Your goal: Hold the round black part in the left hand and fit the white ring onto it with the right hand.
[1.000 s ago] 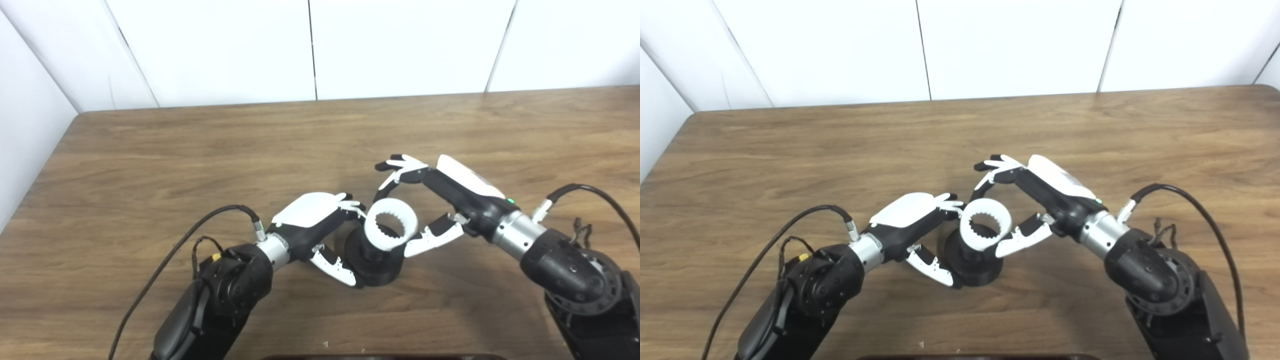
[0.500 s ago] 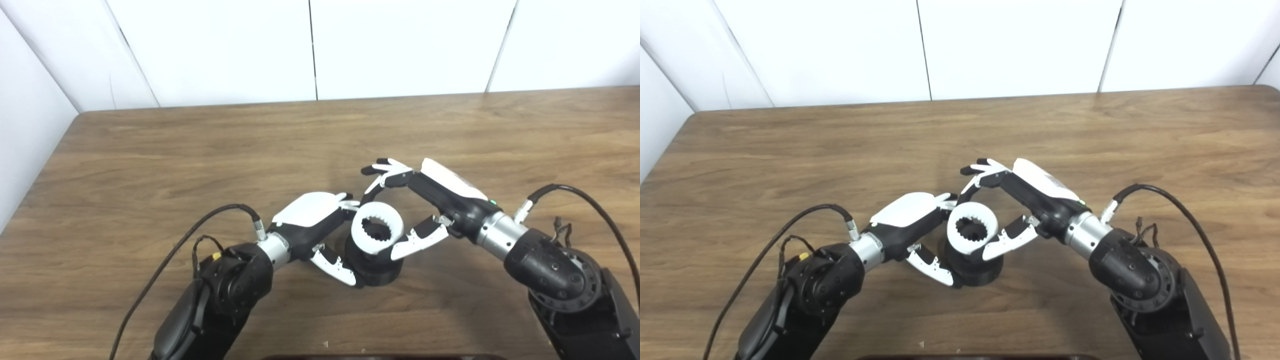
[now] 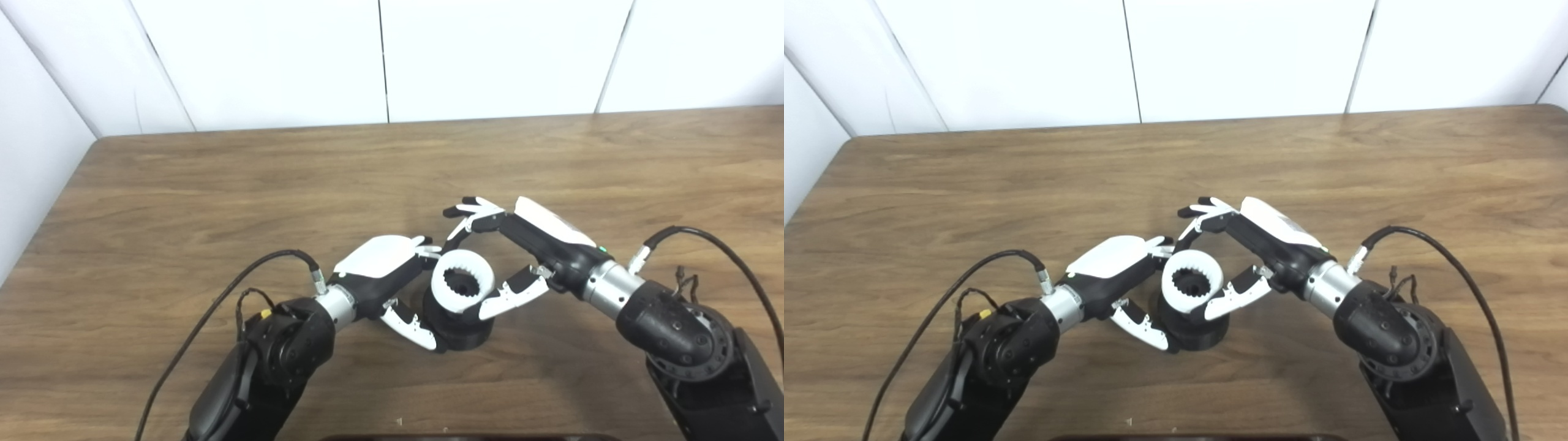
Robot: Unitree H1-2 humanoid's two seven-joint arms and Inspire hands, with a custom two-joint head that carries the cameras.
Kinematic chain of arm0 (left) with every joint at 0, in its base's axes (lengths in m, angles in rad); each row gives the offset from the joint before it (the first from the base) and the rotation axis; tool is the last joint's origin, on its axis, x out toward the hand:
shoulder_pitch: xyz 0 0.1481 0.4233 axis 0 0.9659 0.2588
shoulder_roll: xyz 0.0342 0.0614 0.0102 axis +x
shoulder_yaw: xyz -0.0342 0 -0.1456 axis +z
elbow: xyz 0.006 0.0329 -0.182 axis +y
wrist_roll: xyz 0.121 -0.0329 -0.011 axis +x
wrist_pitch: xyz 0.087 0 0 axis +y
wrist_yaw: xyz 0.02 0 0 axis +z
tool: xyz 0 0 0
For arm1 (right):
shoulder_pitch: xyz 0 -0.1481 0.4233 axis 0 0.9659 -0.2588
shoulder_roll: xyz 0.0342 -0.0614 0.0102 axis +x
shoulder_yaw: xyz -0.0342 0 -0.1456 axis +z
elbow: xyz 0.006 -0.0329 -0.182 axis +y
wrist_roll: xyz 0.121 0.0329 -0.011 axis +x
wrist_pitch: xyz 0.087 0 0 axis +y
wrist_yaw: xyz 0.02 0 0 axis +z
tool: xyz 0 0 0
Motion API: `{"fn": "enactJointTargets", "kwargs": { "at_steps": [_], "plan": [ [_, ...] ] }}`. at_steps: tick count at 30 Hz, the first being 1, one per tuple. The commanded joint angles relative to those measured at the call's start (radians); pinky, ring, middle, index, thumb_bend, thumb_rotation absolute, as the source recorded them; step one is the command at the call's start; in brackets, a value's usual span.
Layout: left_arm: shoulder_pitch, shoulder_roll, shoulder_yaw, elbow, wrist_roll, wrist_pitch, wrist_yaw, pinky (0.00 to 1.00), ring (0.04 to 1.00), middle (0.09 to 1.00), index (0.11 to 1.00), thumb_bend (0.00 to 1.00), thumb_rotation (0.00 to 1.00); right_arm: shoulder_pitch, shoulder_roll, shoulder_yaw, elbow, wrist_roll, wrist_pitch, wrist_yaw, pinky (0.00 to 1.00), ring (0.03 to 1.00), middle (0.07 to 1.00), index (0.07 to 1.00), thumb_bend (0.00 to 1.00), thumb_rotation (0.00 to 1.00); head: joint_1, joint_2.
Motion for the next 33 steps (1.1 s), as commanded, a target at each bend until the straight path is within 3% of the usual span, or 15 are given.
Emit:
{"fn": "enactJointTargets", "kwargs": {
  "at_steps": [1,20,33],
  "plan": [
    [-0.036,-0.001,0.007,-0.029,0.003,0.009,-0.001,0.92,1.000,0.932,0.732,0.87,0.32,-0.035,-0.012,-0.017,-0.017,0.005,-0.027,-0.006,0.86,0.989,0.902,0.492,0.52,0.16,0.001,0.001],
    [-0.041,-0.001,0.010,-0.049,-0.002,0.042,-0.024,0.91,1.000,0.938,0.736,0.88,0.32,-0.023,-0.038,-0.013,-0.001,0.012,-0.049,-0.007,0.84,0.988,0.899,0.492,0.52,0.16,0.002,0.010],
    [-0.042,-0.007,0.004,-0.047,0.011,0.038,-0.018,0.91,1.000,0.933,0.736,0.88,0.34,-0.030,-0.018,0.006,0.022,0.004,-0.060,-0.015,0.83,0.983,0.891,0.492,0.52,0.16,-0.003,0.005]
  ]
}}
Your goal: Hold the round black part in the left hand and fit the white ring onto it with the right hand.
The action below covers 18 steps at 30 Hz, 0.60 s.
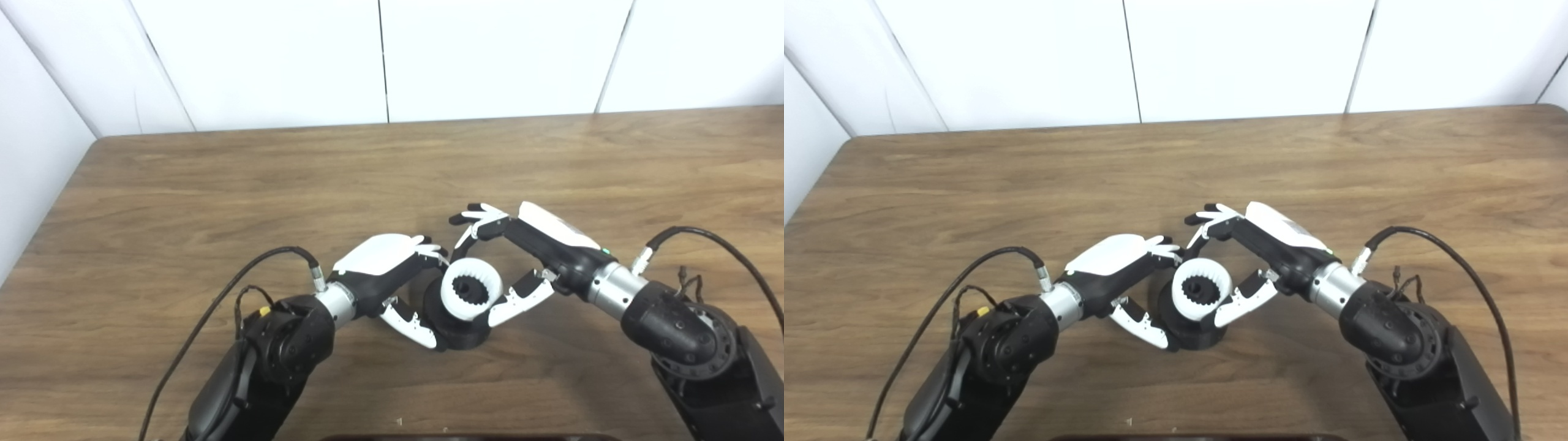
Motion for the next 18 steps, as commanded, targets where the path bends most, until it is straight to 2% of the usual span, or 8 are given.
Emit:
{"fn": "enactJointTargets", "kwargs": {
  "at_steps": [1,18],
  "plan": [
    [-0.032,-0.007,0.005,-0.022,0.007,-0.005,0.019,0.91,1.000,0.933,0.736,0.88,0.34,-0.031,0.007,-0.006,-0.013,0.001,-0.033,-0.014,0.83,0.983,0.890,0.492,0.52,0.16,0.001,0.000],
    [-0.029,-0.011,0.007,-0.030,0.002,0.007,0.009,0.92,1.000,0.939,0.738,0.87,0.33,-0.038,0.015,-0.006,-0.002,0.002,-0.038,-0.013,0.84,0.985,0.894,0.493,0.52,0.16,0.002,-0.001]
  ]
}}
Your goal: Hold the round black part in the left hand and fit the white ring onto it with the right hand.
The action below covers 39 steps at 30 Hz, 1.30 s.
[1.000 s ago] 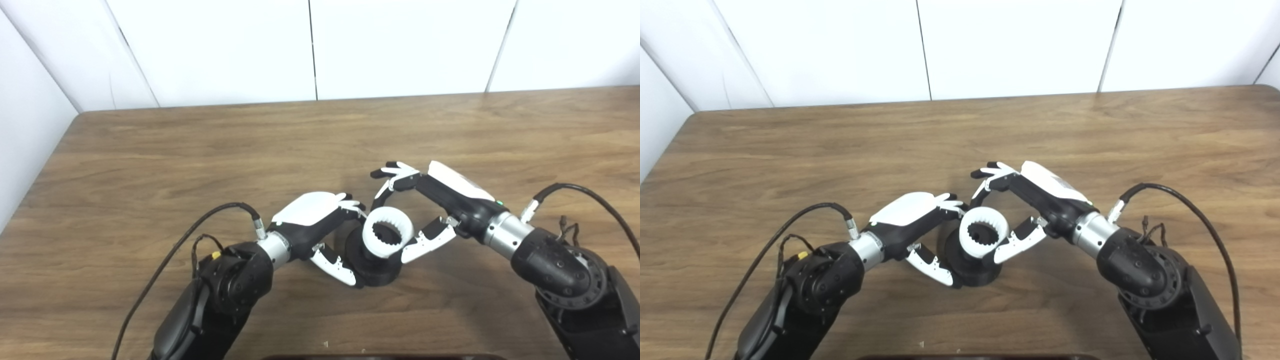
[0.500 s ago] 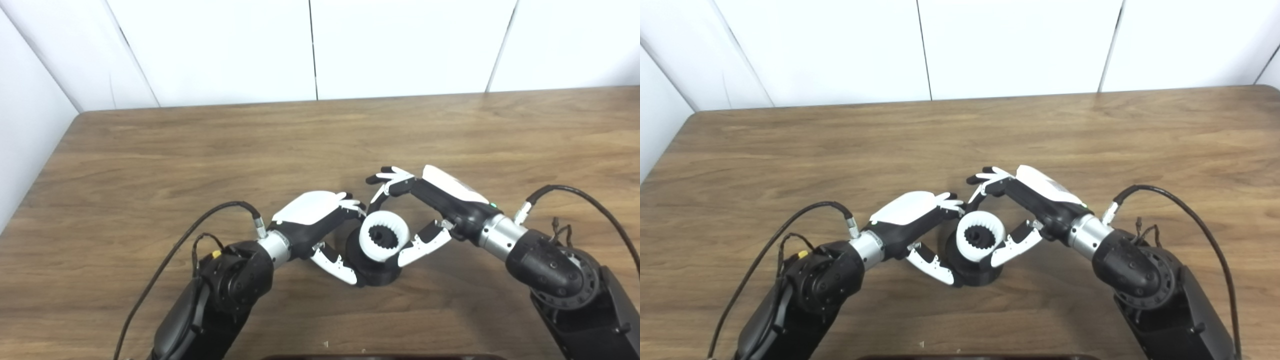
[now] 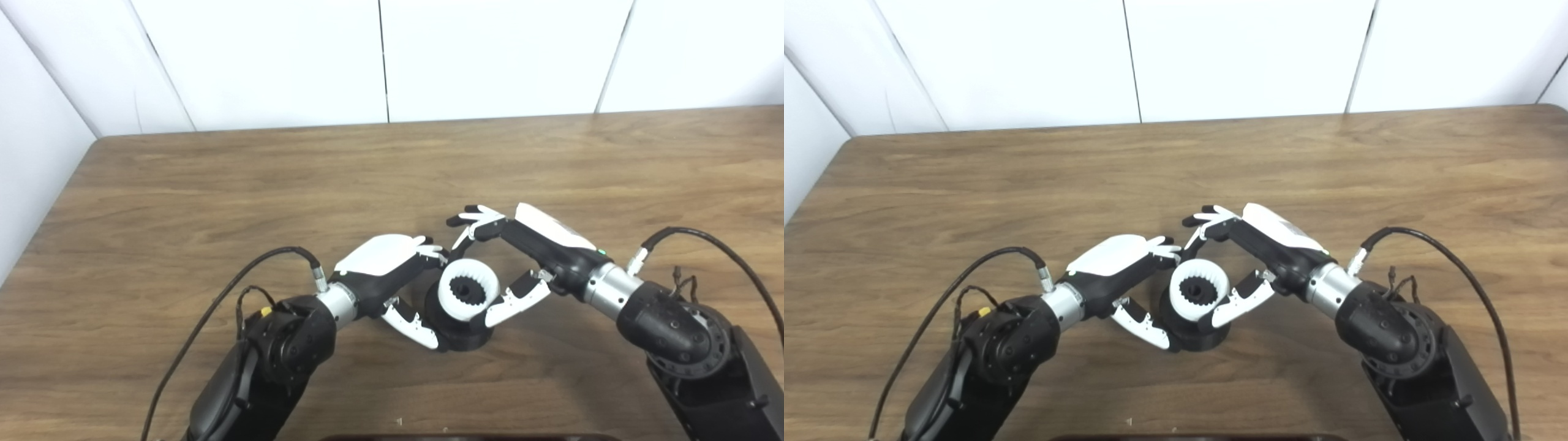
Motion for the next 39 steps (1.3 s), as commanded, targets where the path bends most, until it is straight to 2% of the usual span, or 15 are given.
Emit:
{"fn": "enactJointTargets", "kwargs": {
  "at_steps": [1,29,39],
  "plan": [
    [-0.030,-0.007,0.008,-0.030,0.002,0.006,0.011,0.92,1.000,0.939,0.739,0.87,0.33,-0.038,0.006,-0.008,-0.012,0.005,-0.035,-0.013,0.84,0.985,0.894,0.493,0.52,0.16,-0.001,0.000],
    [-0.049,-0.016,0.005,-0.034,0.009,0.012,0.001,0.91,1.000,0.932,0.740,0.88,0.34,-0.036,-0.015,-0.016,-0.006,0.006,-0.028,-0.001,0.84,0.980,0.895,0.493,0.52,0.16,0.012,0.025],
    [-0.058,-0.012,0.008,-0.042,0.004,0.024,-0.005,0.90,1.000,0.931,0.748,0.88,0.34,-0.015,-0.031,-0.025,0.013,0.009,-0.051,-0.014,0.85,0.984,0.895,0.492,0.52,0.16,0.012,0.031]
  ]
}}
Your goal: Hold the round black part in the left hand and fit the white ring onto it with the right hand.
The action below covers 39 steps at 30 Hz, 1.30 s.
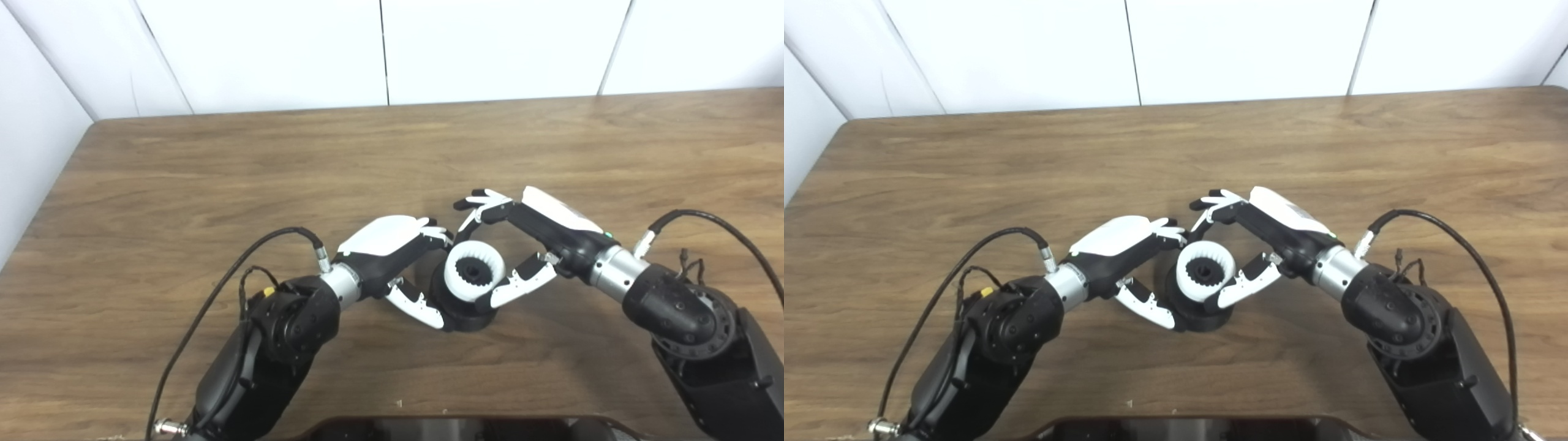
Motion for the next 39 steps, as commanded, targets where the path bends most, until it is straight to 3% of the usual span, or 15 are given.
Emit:
{"fn": "enactJointTargets", "kwargs": {
  "at_steps": [1,26,27,29,30,39],
  "plan": [
    [-0.048,0.002,0.009,-0.036,0.005,-0.004,0.006,0.90,1.000,0.933,0.748,0.88,0.34,-0.022,-0.014,-0.016,-0.010,0.005,-0.045,-0.015,0.85,0.983,0.894,0.492,0.52,0.16,0.001,0.000],
    [-0.047,0.003,0.011,-0.042,0.008,-0.001,0.007,0.91,1.000,0.931,0.743,0.88,0.34,-0.022,-0.021,-0.011,-0.007,0.001,-0.037,-0.002,0.83,0.979,0.886,0.496,0.52,0.16,0.000,0.003],
    [-0.047,0.003,0.011,-0.043,0.009,-0.001,0.007,0.91,1.000,0.931,0.743,0.88,0.34,-0.023,-0.021,-0.011,-0.008,0.002,-0.032,-0.001,0.83,0.979,0.885,0.528,0.59,0.19,0.000,0.003],
    [-0.046,0.003,0.010,-0.042,0.011,-0.003,0.010,0.90,0.998,0.929,0.743,0.89,0.34,-0.024,-0.021,-0.012,-0.013,0.004,-0.023,0.003,0.83,0.978,0.886,0.649,0.81,0.29,0.000,0.003],
    [-0.046,0.003,0.009,-0.043,0.012,-0.001,0.008,0.90,0.998,0.929,0.744,0.89,0.35,-0.024,-0.022,-0.013,-0.014,0.005,-0.022,0.004,0.83,0.978,0.886,0.670,0.84,0.30,0.000,0.003],
    [-0.039,-0.002,0.008,-0.048,0.017,0.009,0.012,0.90,0.998,0.926,0.759,0.92,0.36,-0.024,-0.019,-0.019,-0.025,0.004,0.002,0.012,0.86,0.979,0.901,0.750,0.92,0.33,-0.003,-0.001]
  ]
}}
